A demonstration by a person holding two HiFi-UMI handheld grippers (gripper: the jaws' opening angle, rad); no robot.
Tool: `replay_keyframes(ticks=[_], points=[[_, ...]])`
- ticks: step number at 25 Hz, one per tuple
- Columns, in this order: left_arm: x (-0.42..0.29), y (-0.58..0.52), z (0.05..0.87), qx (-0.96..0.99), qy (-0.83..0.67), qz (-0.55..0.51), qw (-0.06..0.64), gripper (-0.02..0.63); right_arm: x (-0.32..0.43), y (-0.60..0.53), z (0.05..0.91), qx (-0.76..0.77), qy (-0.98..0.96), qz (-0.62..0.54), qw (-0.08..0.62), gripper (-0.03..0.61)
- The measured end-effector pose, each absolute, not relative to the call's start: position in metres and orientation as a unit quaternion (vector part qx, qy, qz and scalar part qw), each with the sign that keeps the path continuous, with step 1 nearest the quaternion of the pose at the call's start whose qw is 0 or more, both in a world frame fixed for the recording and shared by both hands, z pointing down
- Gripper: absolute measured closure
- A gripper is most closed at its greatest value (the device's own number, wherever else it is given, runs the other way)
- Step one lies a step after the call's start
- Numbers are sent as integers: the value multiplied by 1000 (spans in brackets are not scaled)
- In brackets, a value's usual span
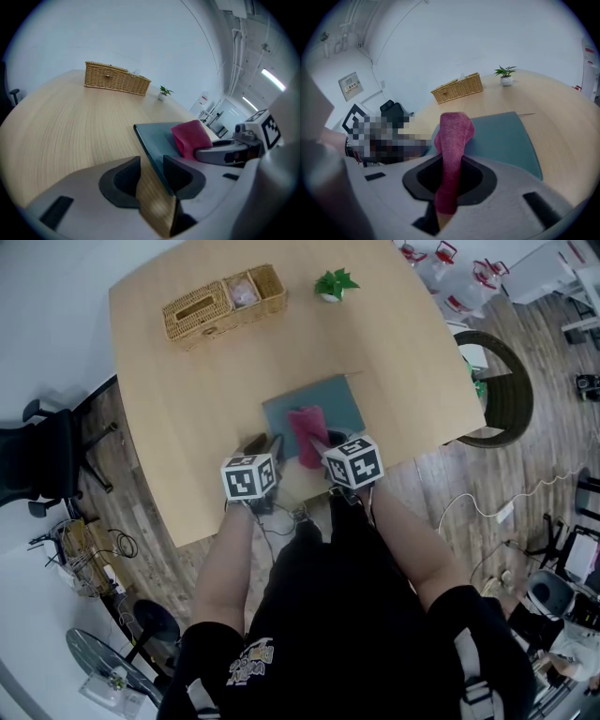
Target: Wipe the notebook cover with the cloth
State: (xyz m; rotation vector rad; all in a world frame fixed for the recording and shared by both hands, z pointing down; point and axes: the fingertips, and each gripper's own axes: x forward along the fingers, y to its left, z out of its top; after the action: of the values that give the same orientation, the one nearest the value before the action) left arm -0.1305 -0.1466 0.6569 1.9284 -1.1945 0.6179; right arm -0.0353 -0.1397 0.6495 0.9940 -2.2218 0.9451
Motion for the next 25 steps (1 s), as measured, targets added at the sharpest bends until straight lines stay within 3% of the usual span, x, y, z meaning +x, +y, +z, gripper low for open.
replay_keyframes(ticks=[13, 25], points=[[-129, -148, 657, 757, -469, 242, 387, 468, 49, -158, 655, 432, -786, 353, 267, 508], [-131, -147, 657, 756, -467, 241, 389, 468, 82, -160, 654, 455, -770, 352, 275, 508]])
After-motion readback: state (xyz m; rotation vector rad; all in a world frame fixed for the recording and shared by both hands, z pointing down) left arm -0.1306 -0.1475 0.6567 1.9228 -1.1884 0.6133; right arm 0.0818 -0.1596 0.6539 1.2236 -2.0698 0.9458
